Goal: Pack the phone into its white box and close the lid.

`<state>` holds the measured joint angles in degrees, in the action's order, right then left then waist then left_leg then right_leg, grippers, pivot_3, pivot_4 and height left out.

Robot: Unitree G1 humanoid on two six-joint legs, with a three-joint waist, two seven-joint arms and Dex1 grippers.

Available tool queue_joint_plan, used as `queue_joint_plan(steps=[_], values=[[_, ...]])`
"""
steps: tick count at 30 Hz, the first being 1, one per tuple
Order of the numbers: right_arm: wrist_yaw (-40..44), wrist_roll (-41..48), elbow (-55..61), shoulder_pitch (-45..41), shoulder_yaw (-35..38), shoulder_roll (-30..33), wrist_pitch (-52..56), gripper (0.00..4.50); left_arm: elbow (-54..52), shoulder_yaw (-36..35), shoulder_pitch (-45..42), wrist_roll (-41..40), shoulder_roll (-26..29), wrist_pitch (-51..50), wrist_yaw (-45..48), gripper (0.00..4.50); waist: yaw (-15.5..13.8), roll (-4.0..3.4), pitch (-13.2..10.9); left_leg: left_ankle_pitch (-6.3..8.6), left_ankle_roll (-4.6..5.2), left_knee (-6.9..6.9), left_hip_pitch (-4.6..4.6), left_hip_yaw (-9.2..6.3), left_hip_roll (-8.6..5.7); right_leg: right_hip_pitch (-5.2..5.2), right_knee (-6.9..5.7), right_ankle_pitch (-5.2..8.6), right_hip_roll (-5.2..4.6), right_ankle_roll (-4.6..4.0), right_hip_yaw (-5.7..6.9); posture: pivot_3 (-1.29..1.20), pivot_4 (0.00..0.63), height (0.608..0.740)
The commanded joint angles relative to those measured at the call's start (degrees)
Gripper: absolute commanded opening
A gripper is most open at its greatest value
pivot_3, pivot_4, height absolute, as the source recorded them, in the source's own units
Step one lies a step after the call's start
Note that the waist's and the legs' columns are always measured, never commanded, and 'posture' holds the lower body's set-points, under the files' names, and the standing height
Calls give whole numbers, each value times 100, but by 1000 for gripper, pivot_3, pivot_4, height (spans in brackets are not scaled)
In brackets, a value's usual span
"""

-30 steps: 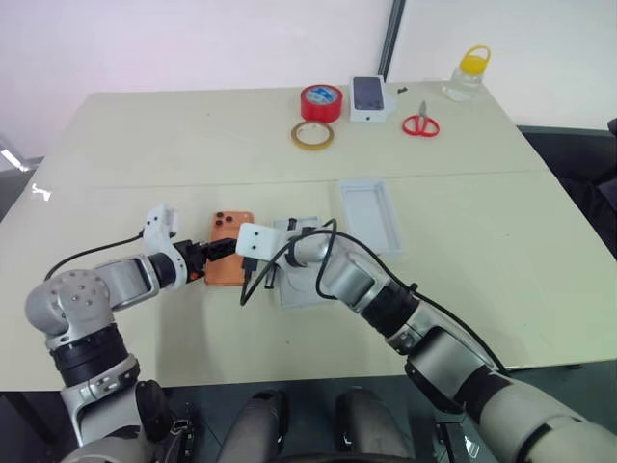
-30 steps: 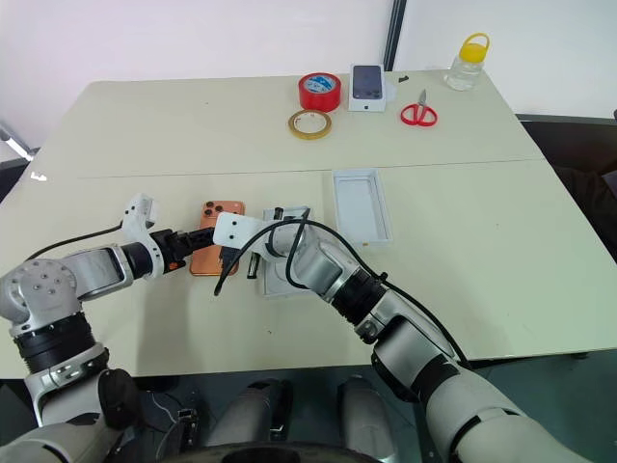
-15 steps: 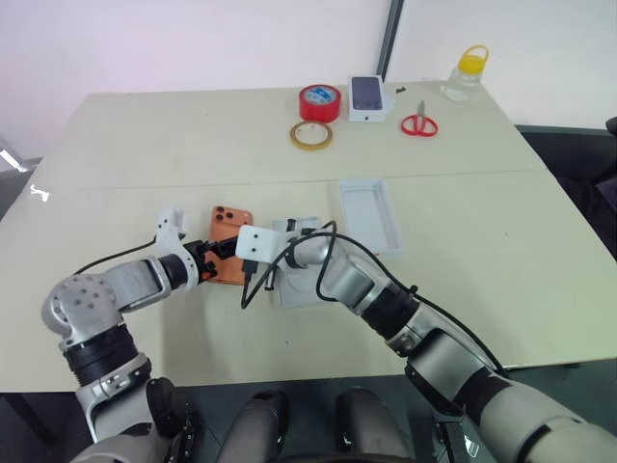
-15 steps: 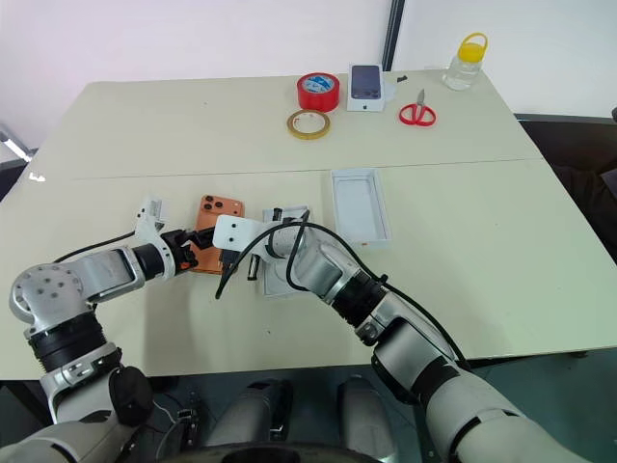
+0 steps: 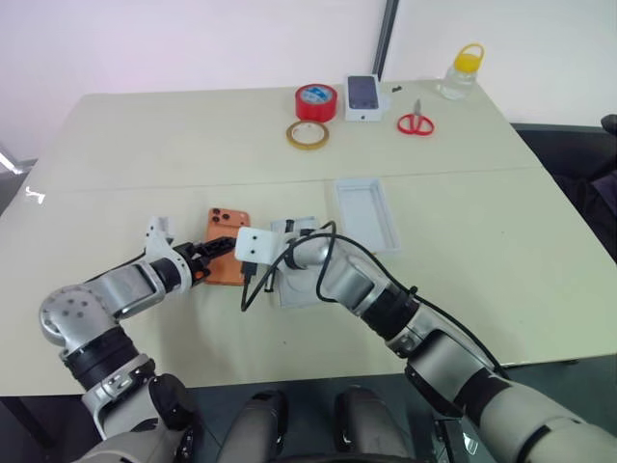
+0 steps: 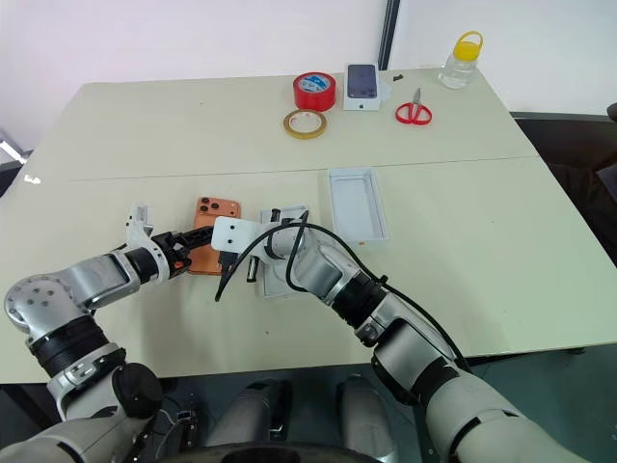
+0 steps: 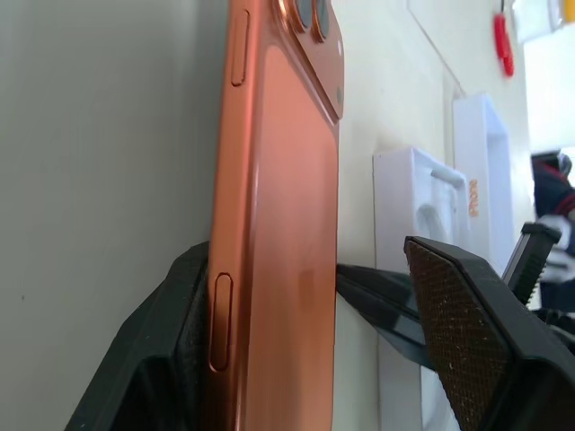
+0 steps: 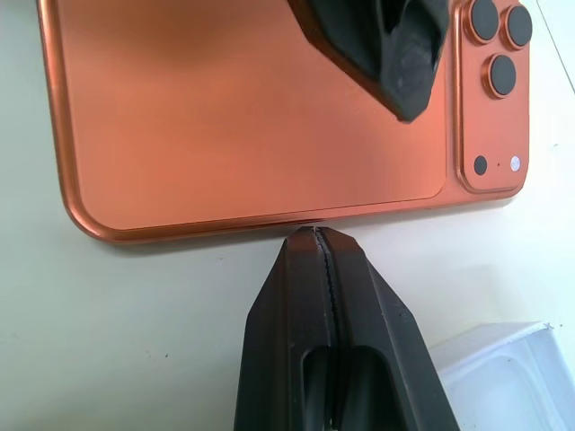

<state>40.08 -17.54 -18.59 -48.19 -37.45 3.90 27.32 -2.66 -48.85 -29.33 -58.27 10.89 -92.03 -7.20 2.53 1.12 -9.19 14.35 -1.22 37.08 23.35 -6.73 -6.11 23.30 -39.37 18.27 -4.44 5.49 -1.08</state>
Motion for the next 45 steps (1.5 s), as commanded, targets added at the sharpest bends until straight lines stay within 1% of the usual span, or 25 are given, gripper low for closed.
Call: queue_joint_plan(steps=[1, 2, 4, 11, 14, 16, 18, 19, 21, 23, 26, 27, 29, 31, 38, 40, 41, 43, 45], values=[[26, -25, 348, -67, 132, -27, 12, 0, -131, -284, 9, -350, -144, -47, -258, 1402, -3, 2, -1, 0, 0, 0, 1, 0, 0, 0, 0, 0, 0, 0, 0, 0, 150, 740], [30, -33, 375, -79, 142, -22, 23, 0, -145, -298, 20, -404, -168, -47, -318, 858, -5, 4, -1, 0, 0, 1, 1, 0, 0, 1, 0, 0, 0, 0, 0, 0, 150, 740], [47, -42, 458, -100, 168, 5, 56, 0, -147, -342, 19, -514, -205, -47, -430, 20, -1, 8, 2, 0, 0, 2, 1, 0, 0, -1, 0, 0, 0, 0, 1, 0, 150, 740], [217, -38, 1147, -99, 334, 284, 346, 0, -101, -435, -5, -943, -53, -46, -344, 20, -4, 9, 1, 0, -1, 1, 2, 1, 1, 2, -3, 0, 1, 0, -1, 0, 150, 740], [439, 185, 1846, -71, 677, 506, 764, 0, -133, -523, -58, -1404, -83, 35, -317, 20, -15, 12, -1, 0, -1, 1, 7, 0, 1, 6, -2, 0, 1, 0, -1, 0, 150, 740], [619, 403, 2316, -18, 955, 707, 1034, 0, -246, -411, -45, -1646, -57, 113, -341, 20, -22, 13, -2, 0, -1, 2, 9, 0, 0, 5, 0, 0, 0, 0, 0, 0, 150, 740], [794, 655, 2725, 71, 1234, 936, 1257, 0, -322, -292, -15, -1991, -104, 252, -519, 20, -33, 14, -2, 0, -1, 1, 9, 0, 0, 4, 2, 0, 0, 0, 0, 0, 150, 740], [894, 763, 2904, 160, 1397, 1147, 1306, 0, -388, -176, 22, -2241, -213, 346, -734, 20, -39, 14, -2, 0, -1, 1, 9, 0, 0, 3, 2, 0, 0, 0, 0, 0, 150, 740], [1004, 878, 3115, 313, 1627, 1524, 1362, 0, -565, 185, 185, -2749, -406, 599, -1178, 20, -83, 15, -1, 0, -1, 2, 9, 0, -1, -1, 6, 0, -2, 0, 0, 0, 150, 740], [1056, 927, 3179, 494, 1846, 1971, 1361, 0, -866, 857, 513, -3248, -628, 857, -1671, 20, -156, 15, -1, 1, 1, 4, 8, 1, -2, -5, 12, -1, -5, 1, -1, 0, 150, 740], [1031, 1021, 3175, 661, 2010, 2338, 1363, 0, -1184, 1816, 970, -4095, -742, 1587, -2425, 20, -170, 18, -3, 3, 4, 2, 9, 6, -3, -4, 16, -2, -6, 4, -7, 0, 150, 740], [1005, 1032, 3157, 710, 2044, 2420, 1368, 0, -1279, 2113, 1105, -4246, -781, 1793, -2635, 20, -155, 19, -4, 3, 4, 1, 9, 8, -1, -1, 13, -2, -5, 4, -9, 0, 150, 740], [953, 1048, 3166, 777, 2062, 2513, 1403, 0, -1413, 2617, 1339, -4517, -736, 2216, -2957, 20, -144, 19, -4, 2, 3, 0, 8, 11, 3, 2, 10, -2, -1, 4, -13, 0, 150, 740], [913, 1065, 3185, 807, 2058, 2555, 1429, 0, -1495, 2977, 1488, -4755, -596, 2611, -3148, 20, -146, 19, -3, 2, 3, -1, 7, 13, 4, 2, 8, -2, 0, 4, -16, 0, 150, 740], [790, 1082, 3187, 878, 2031, 2585, 1514, 0, -1487, 3735, 1643, -5017, -123, 3598, -3310, 20, -195, 19, -3, 2, 3, 1, 7, 15, 1, 0, 13, -2, -2, 3, -18, 0, 150, 740], [769, 1088, 3173, 879, 2013, 2593, 1507, 0, -1532, 3894, 1649, -5074, -30, 3800, -3299, 975, -198, 19, -3, 2, 3, 1, 8, 15, 1, 0, 15, -2, -2, 3, -17, 0, 150, 740], [759, 1088, 3167, 879, 2001, 2600, 1499, 0, -1561, 3973, 1653, -5094, 7, 3884, -3274, 1214, -195, 19, -3, 2, 3, 1, 8, 15, 1, -1, 15, -2, -2, 3, -17, 0, 150, 740], [738, 1083, 3144, 873, 1979, 2605, 1485, 0, -1615, 4142, 1679, -5108, 51, 4042, -3255, 2137, -193, 19, -3, 2, 3, 0, 8, 15, 1, -1, 15, -2, -2, 3, -17, 0, 150, 740], [721, 1088, 3124, 859, 1963, 2602, 1477, 0, -1666, 4314, 1714, -5116, 138, 4114, -3220, 3191, -188, 19, -3, 2, 3, 0, 8, 15, 1, -1, 15, -2, -2, 3, -17, 0, 150, 740]])
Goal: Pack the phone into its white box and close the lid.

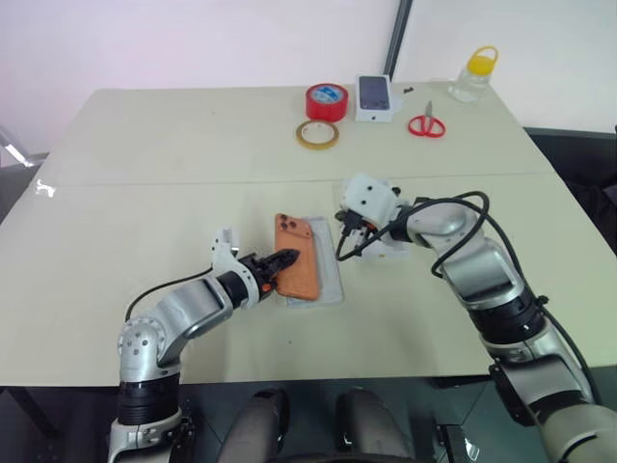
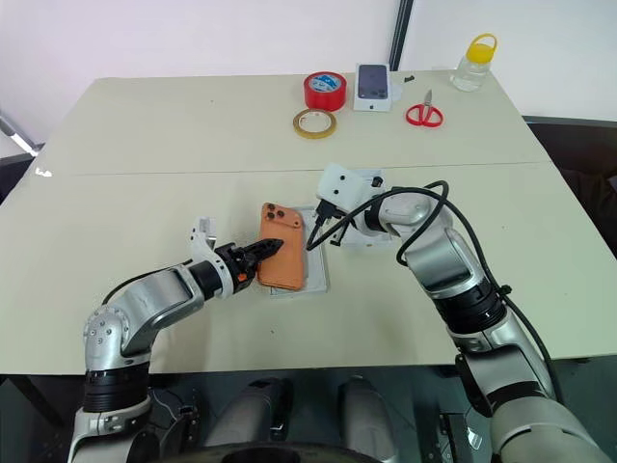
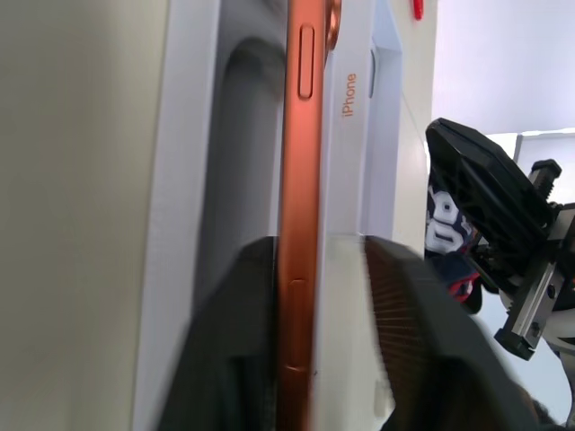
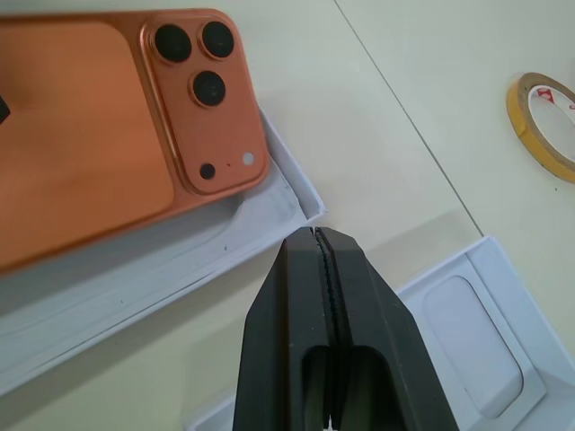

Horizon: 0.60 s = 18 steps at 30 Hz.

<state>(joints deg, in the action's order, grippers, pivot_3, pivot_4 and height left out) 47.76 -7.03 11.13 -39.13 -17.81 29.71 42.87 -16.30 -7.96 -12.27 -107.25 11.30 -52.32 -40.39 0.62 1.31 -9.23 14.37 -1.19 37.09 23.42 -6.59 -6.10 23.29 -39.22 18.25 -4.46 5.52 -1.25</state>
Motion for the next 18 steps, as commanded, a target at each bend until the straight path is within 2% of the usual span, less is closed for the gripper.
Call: queue_joint_plan(steps=[1, 2, 3, 11, 18], values=[[-54, 42, 146, -53, -8, 19, -79, 0, -321, 284, 8, -215, 164, 169, 123, 3693, 4, 0, 0, 0, 0, 0, 0, 0, 0, 0, 0, 0, 0, 0, 0, 0, 150, 740], [-59, 45, 142, -58, -14, 17, -81, 0, -338, 328, 0, -209, 233, 197, 153, 4198, 5, 0, 0, 0, 0, -1, 0, 0, 0, 0, 0, 0, 0, 0, 0, 0, 150, 740], [-64, 47, 141, -61, -19, 16, -82, 0, -353, 367, -14, -208, 315, 219, 182, 4458, 8, -1, 1, 0, 0, -1, 0, 0, 1, 0, 0, 0, 1, 0, 0, 0, 150, 740], [-126, 80, 110, -62, -101, -19, -88, 0, -467, 794, -520, 501, 1683, -331, 931, 4458, 8, -2, -1, 0, 0, -4, -1, 0, 0, 1, 1, 0, 1, -1, -1, 0, 150, 740], [-198, 102, 86, -48, -132, -33, -67, 0, -500, 1093, -917, 698, 1873, -442, 1427, 4458, 11, -2, -1, 0, 0, -4, 1, -1, -1, -1, 7, 0, -1, -1, 0, 0, 150, 740]])
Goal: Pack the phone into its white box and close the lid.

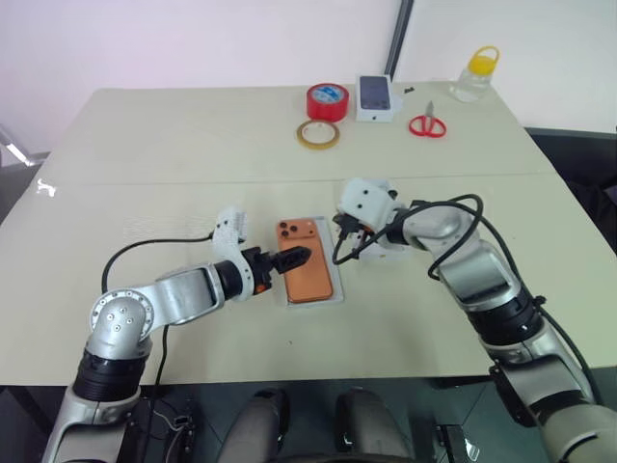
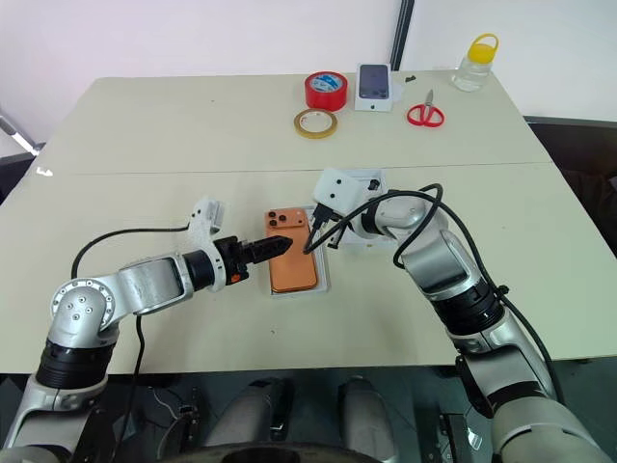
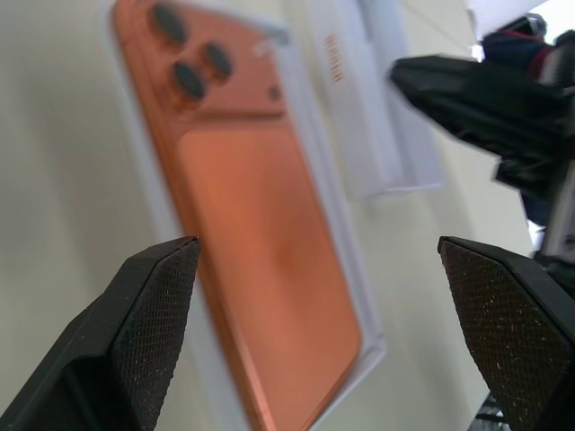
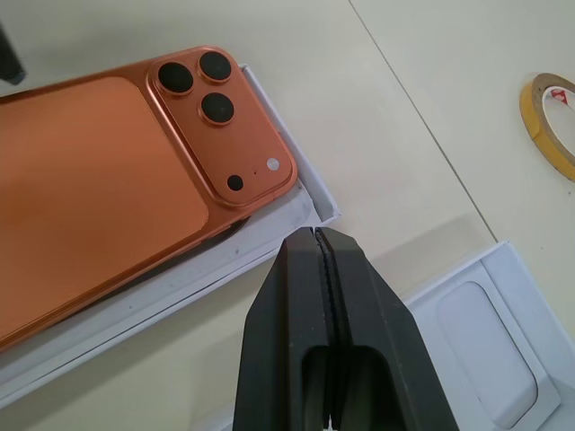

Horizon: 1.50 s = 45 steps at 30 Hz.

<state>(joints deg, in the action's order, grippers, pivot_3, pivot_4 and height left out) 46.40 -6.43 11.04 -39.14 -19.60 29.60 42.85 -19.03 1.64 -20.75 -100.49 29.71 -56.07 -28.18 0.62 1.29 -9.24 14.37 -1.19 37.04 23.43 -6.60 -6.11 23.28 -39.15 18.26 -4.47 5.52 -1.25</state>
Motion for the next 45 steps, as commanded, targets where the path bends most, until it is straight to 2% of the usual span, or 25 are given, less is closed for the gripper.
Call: queue_joint_plan(steps=[1, 6, 8, 12, 15, 23, 27, 31, 45], values=[[-75, 43, 90, -46, 48, -26, -60, 0, -224, 172, -77, 59, 31, -72, 223, 4458, 18, 0, 0, 0, 0, -1, 0, 0, 1, 2, 0, 0, 0, 0, 0, 0, 150, 740], [-127, 63, 113, -28, 62, -32, -30, 0, -196, 67, 22, 229, 90, 6, 417, 4458, 17, 0, 0, 0, 0, -2, 0, 0, 2, 3, -2, 0, 1, 0, 0, 0, 150, 740], [-130, 90, 167, -13, 70, -31, 3, 0, -343, -115, 127, 577, 270, 45, 797, 4458, 19, 0, 0, 0, 0, -2, 0, 0, 2, 3, -2, 0, 1, 0, 0, 0, 150, 740], [-78, 253, 387, -9, 26, -134, 156, 0, -753, -287, 593, 2407, 1124, 465, 2337, 4458, 41, -10, -5, 0, 0, -10, 0, 2, 3, 6, -2, 1, 2, -1, -2, 0, 150, 740], [25, 396, 672, 9, -225, -300, 361, 0, -740, -500, 1211, 3800, 1837, 1362, 3838, 4458, 45, -19, -11, -1, -1, -18, -1, 2, 4, 8, 2, 1, 2, -3, -2, 0, 150, 740], [-74, 483, 755, -211, -1044, -997, 841, 0, -274, -812, 2427, 5826, 2832, 3114, 6816, 4458, 35, -27, -16, 1, 2, -30, 0, 2, 3, 8, 16, 2, -5, -4, 0, 0, 150, 740], [-340, 388, 505, -479, -1329, -1456, 1121, 0, 22, -1082, 2559, 6133, 2849, 3548, 7582, 4458, 27, -29, -18, -1, -1, -64, -1, -1, 4, 25, 16, -3, -6, -12, 0, 0, 150, 740], [-600, 155, 77, -794, -1664, -1611, 1375, 0, 221, -1147, 2502, 6518, 2792, 3796, 7953, 4458, 37, -29, -18, -5, -5, -82, -6, -5, 4, 29, 16, -6, -5, -16, 1, 0, 150, 740], [-546, 109, 381, -867, -1879, -997, 1732, 0, -76, -1118, 2485, 6918, 2195, 3642, 7916, 4458, 55, -29, -17, -6, -6, -83, -7, -5, 4, 30, 14, -7, -3, -15, 1, 0, 150, 740]])
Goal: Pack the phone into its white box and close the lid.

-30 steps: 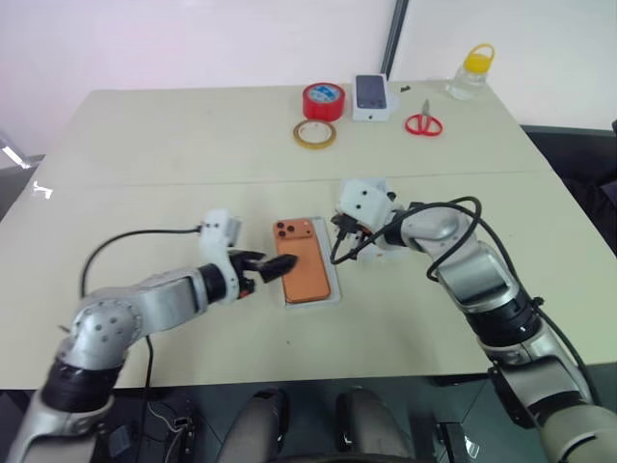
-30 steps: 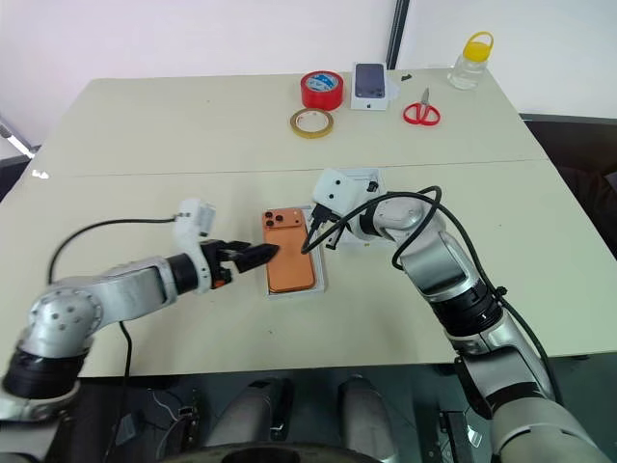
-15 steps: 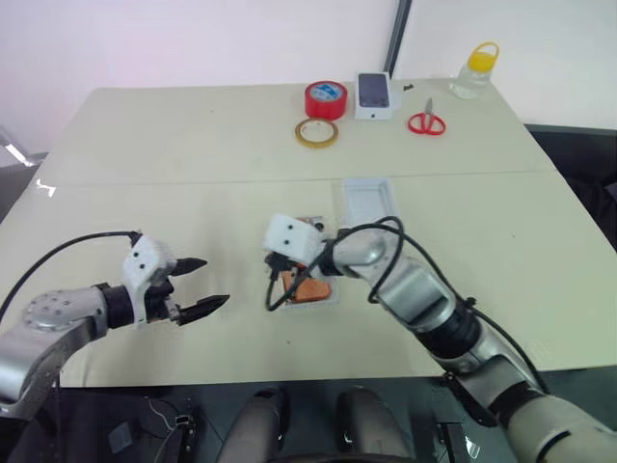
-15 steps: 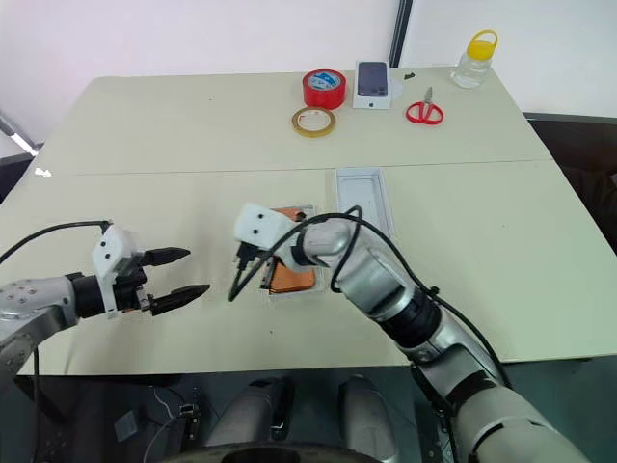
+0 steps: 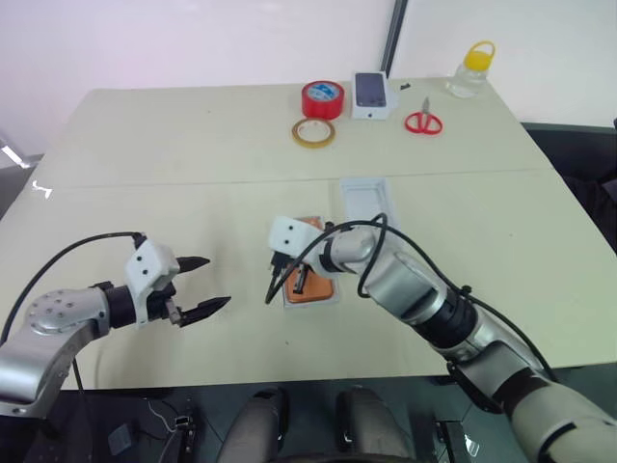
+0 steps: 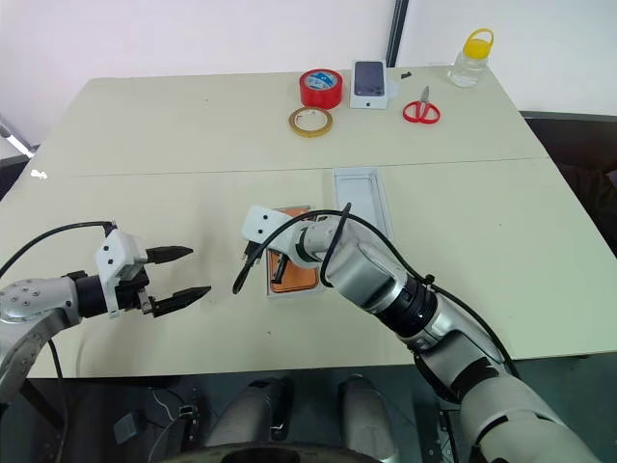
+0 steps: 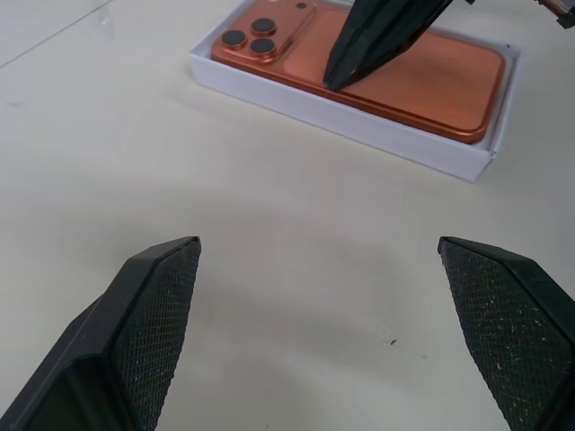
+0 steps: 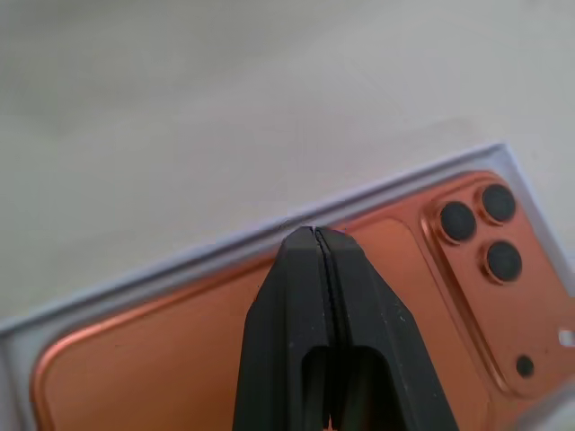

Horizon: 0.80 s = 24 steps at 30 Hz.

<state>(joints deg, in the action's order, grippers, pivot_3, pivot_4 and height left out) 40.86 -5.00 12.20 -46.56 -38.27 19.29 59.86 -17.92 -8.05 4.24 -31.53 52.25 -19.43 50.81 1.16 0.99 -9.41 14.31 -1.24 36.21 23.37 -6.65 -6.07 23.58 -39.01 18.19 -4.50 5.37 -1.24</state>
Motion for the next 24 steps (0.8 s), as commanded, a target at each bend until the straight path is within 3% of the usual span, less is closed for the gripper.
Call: queue_joint_plan(steps=[1, 9, 12, 17, 24], values=[[-8, -16, 302, -117, 40, 38, 16, 0, -194, -162, -24, 17, -93, -31, 14, 4458, 3, 0, 0, 0, 0, 0, 0, 0, 0, 0, 0, 0, 0, 0, 0, 0, 150, 740], [196, 523, 901, 152, 1009, 323, -495, 0, 180, -12, -1014, 47, -339, -1087, -631, 4458, -20, 4, 2, 1, 2, 4, 0, -2, -1, -4, -1, -1, 1, 1, 3, 0, 150, 740], [345, 625, 861, 238, 1361, 801, -531, 0, 418, 198, -1426, 312, -322, -1179, -633, 3648, -36, 5, 2, 0, 1, 10, 0, -3, -3, -6, -2, -1, 1, 2, 6, 0, 150, 740], [582, 552, 788, 347, 1370, 1549, -759, 0, 773, 922, -2148, 834, -381, -1276, -376, 1175, -13, 5, 2, -1, -1, 2, 0, 0, -1, -2, 0, 0, 1, 2, 4, 0, 150, 740], [727, 253, 796, 516, 988, 2032, -1083, 0, 1256, 2011, -3206, 1450, -749, -1470, 10, 1175, -4, 7, 1, -5, -6, 7, 3, 0, 1, -1, -5, 0, 3, 2, 4, 0, 150, 740]])
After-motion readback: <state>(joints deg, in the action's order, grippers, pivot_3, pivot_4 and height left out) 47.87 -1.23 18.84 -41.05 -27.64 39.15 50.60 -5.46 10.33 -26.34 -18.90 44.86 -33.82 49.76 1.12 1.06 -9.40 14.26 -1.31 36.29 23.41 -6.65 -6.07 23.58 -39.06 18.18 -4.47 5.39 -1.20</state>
